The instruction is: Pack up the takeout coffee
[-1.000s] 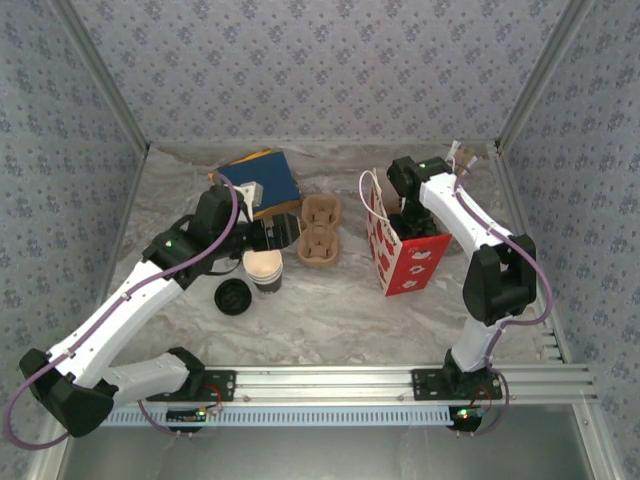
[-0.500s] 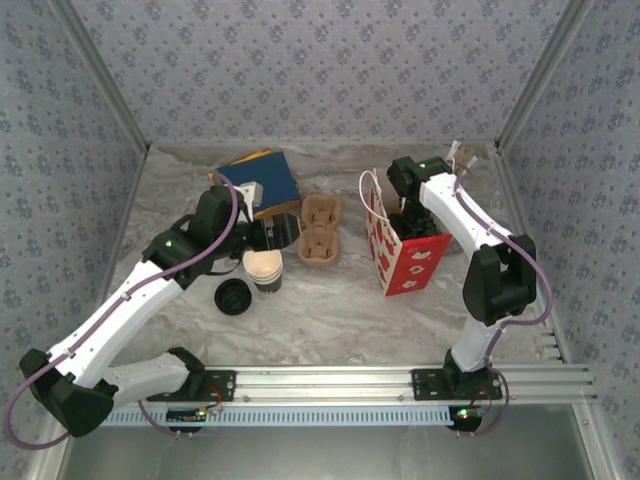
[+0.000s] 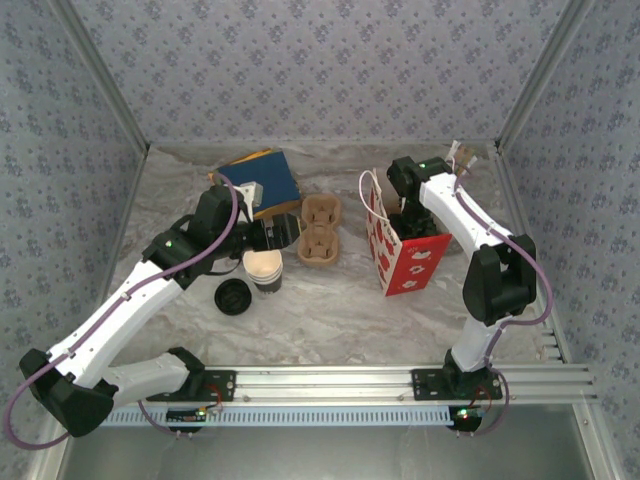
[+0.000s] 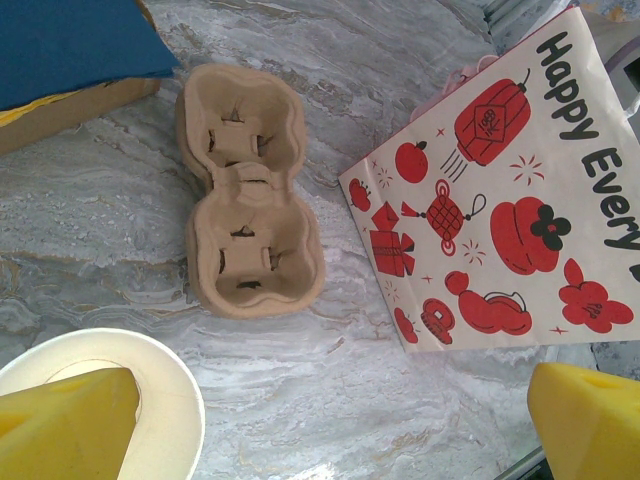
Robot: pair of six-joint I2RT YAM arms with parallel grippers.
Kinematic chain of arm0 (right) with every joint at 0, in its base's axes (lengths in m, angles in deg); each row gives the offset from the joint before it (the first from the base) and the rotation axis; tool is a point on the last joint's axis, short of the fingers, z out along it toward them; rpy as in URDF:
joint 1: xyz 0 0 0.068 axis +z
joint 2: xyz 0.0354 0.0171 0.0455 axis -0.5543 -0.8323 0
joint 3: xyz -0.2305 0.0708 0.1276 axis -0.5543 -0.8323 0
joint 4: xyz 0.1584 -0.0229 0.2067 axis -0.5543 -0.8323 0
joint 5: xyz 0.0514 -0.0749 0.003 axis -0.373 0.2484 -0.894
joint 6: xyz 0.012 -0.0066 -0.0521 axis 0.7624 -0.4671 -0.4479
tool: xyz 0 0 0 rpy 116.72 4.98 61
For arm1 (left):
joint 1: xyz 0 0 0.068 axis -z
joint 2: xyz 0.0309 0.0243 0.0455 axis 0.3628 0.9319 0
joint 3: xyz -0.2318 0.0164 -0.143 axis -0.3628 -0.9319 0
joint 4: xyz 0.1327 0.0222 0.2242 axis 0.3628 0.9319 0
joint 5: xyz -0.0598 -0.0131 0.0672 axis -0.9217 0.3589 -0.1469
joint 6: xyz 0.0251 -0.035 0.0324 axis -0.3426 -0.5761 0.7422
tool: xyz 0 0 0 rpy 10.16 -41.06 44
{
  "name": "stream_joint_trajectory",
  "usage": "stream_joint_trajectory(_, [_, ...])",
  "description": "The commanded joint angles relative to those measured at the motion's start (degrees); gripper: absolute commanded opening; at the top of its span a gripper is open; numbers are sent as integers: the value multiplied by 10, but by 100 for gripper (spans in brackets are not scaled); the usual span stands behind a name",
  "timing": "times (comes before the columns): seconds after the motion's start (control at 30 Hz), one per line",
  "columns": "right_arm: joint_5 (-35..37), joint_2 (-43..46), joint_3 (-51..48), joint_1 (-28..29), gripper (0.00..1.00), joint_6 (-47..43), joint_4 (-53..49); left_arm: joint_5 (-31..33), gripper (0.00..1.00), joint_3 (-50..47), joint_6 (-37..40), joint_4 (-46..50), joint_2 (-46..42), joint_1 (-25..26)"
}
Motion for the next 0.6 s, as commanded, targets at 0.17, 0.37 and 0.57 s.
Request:
stream_joint_trajectory(0.17, [-8,-28,-37,1,72,5,-4,7,100,1,-3,3,-5,3])
stream_joint_trajectory(0.37, [-9,-28,-46,2,72,6,0,8,100,2,-3,4,-3,3])
stream_joint_trajectory(0.57, [-10,-29,-47,2,72,6,3,8,100,2,-2,4,-2,3])
